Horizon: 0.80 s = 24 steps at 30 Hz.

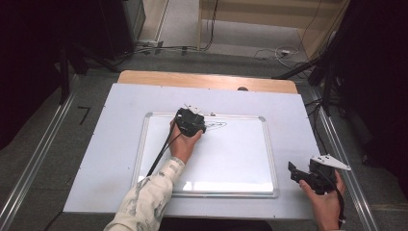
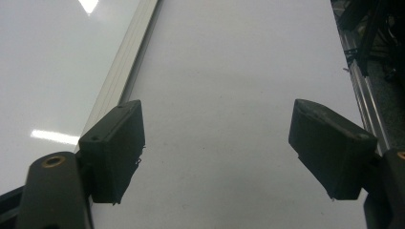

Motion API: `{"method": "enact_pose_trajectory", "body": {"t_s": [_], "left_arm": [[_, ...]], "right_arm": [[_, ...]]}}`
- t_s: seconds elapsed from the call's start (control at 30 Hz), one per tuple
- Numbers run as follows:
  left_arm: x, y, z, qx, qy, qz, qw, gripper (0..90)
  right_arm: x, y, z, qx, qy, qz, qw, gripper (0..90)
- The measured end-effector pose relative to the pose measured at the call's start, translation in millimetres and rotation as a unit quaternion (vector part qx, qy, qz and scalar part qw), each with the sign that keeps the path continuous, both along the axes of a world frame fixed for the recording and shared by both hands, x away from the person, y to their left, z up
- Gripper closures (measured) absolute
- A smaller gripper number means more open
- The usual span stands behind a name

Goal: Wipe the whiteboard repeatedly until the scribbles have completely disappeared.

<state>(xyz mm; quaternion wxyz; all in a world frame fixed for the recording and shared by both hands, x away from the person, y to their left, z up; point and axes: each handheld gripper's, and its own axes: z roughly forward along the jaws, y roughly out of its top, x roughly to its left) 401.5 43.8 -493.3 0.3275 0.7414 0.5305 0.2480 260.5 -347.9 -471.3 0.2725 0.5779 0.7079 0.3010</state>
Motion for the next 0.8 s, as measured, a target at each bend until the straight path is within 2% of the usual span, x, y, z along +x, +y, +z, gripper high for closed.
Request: {"method": "enact_pose_trajectory", "body": {"t_s": [0.8], "left_arm": [[3.7, -18.4, 0.3, 0.002, -0.001, -0.018, 0.9998, 41.1]], "right_arm": [[-0.2, 0.0, -0.1, 0.0, 0.001, 0.0, 1.0, 18.4]]}}
